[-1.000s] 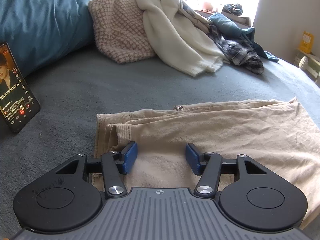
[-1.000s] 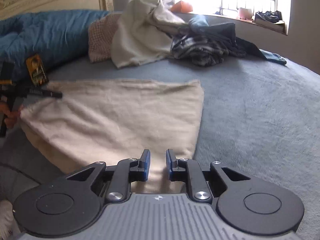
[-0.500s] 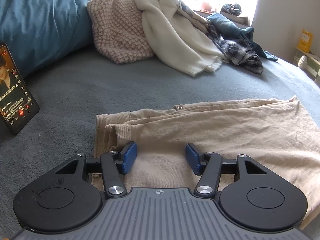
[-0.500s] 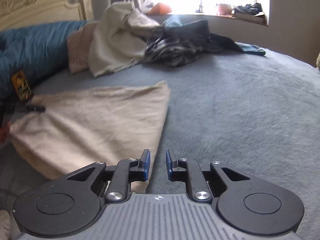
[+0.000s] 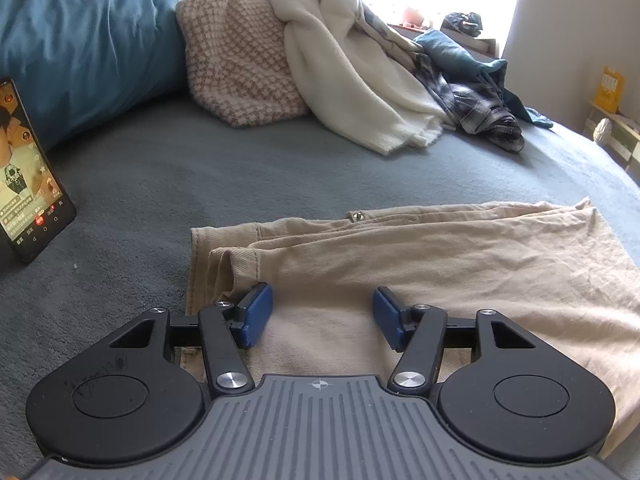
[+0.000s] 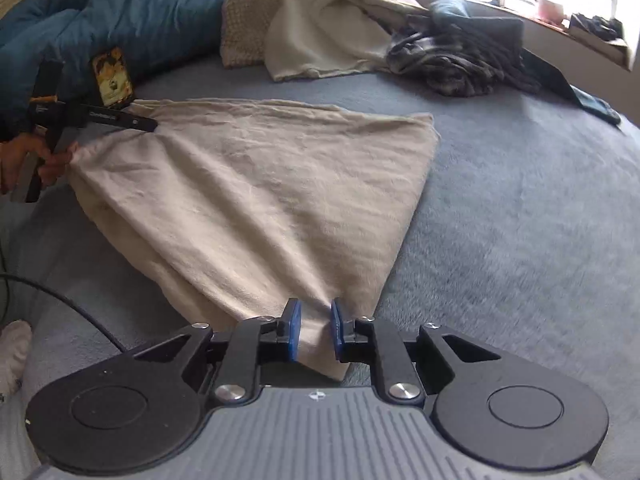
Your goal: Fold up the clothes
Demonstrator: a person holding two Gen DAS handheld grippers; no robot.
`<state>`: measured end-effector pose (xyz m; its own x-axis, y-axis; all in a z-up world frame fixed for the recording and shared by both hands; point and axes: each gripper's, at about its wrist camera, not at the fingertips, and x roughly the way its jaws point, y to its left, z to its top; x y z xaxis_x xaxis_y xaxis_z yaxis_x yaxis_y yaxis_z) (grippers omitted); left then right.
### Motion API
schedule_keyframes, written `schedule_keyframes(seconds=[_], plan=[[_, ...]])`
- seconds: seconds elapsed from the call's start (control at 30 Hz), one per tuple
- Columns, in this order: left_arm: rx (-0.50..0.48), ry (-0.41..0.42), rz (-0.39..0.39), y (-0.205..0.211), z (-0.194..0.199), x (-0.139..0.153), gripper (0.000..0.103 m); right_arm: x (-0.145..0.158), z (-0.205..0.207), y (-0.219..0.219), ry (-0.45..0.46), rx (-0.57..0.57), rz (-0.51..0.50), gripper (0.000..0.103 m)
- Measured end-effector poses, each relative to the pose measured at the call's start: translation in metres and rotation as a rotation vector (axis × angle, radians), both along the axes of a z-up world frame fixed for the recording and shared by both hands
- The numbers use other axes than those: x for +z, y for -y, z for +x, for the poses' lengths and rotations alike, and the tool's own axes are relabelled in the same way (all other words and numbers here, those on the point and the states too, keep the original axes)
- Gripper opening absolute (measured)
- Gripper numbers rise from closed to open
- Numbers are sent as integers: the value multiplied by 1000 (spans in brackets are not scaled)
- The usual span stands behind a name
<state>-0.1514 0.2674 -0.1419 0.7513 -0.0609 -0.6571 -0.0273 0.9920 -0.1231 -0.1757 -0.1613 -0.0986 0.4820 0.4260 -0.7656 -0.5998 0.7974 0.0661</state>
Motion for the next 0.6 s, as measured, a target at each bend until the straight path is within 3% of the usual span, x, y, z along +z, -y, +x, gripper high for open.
schedule_keyframes(seconds=[0.13, 0.2, 0.47, 0.6], plan=[[0, 2, -2, 0, 0, 0, 59, 32, 27, 4, 70, -29, 89, 17], [-1, 4, -1, 1, -1, -1, 59, 30, 46, 1, 94, -57, 89, 17], [-5, -1, -5, 0, 0, -1, 59, -16, 96, 8, 3, -173, 63, 18], [-4, -2, -2, 2, 1, 0, 60, -1, 116, 4, 60, -175, 120, 18]])
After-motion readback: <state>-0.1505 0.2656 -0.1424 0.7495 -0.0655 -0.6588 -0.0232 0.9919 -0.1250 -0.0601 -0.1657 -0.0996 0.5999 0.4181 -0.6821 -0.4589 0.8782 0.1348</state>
